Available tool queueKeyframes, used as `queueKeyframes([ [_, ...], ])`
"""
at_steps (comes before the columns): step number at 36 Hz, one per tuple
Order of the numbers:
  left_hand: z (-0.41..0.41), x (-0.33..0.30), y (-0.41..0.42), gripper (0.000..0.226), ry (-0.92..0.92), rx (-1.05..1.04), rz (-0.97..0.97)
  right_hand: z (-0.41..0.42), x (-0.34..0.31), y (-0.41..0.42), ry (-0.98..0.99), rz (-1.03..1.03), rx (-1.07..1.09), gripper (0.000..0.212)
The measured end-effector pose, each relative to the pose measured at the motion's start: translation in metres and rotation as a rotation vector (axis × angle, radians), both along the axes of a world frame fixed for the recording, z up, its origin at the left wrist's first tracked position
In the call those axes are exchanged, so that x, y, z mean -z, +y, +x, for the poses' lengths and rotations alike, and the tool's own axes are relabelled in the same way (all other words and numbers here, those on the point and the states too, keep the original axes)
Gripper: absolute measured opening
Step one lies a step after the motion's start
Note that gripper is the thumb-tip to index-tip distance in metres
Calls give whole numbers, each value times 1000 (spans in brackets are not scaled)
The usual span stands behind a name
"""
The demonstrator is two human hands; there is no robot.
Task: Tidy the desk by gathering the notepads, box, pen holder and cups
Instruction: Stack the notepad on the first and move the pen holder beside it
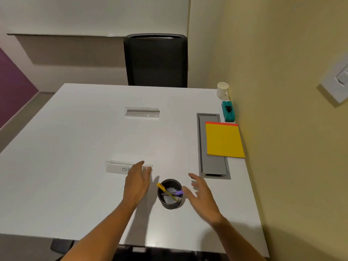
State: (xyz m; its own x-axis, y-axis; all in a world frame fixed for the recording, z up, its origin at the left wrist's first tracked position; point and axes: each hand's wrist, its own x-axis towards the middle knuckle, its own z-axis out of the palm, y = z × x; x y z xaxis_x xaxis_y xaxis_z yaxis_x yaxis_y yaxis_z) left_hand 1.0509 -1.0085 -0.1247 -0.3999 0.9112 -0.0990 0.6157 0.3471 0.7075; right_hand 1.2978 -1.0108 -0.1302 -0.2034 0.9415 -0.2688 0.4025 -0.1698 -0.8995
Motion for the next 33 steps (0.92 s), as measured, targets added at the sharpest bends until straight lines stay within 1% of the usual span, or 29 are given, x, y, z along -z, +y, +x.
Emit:
queueKeyframes([
  [4, -7, 26, -25, 55, 109, 49, -60, -8, 8, -10, -104, 64, -158, 82],
  [6, -8, 40, -33, 59, 192, 110, -97, -13, 12, -12, -190, 119, -220, 92],
  [9, -7, 63, -44, 72, 331, 211, -159, -21, 19, -14, -340, 199, -302, 106],
  [11, -3, 80, -51, 75, 445, 287, -218, -25, 22, -13, -391, 230, -332, 112],
  [12, -1, 88, -55, 75, 477, 316, -234, -27, 23, -13, -403, 247, -342, 113],
  [15, 10, 106, -62, 77, 478, 352, -265, -29, 23, -15, -411, 344, -333, 112],
  [18, 18, 115, -62, 81, 498, 348, -307, -31, 22, -16, -375, 469, -287, 105],
  [20, 20, 118, -61, 83, 501, 337, -310, -33, 21, -14, -383, 502, -272, 101],
  [22, 20, 122, -62, 84, 530, 343, -297, -35, 20, -9, -415, 501, -288, 99],
  [27, 17, 133, -62, 87, 604, 336, -264, -41, 21, -2, -441, 386, -299, 103],
  [30, 16, 138, -62, 89, 595, 337, -266, -41, 24, -2, -429, 321, -280, 107],
  [33, 16, 139, -61, 89, 586, 327, -266, -35, 24, -3, -417, 319, -267, 107],
])
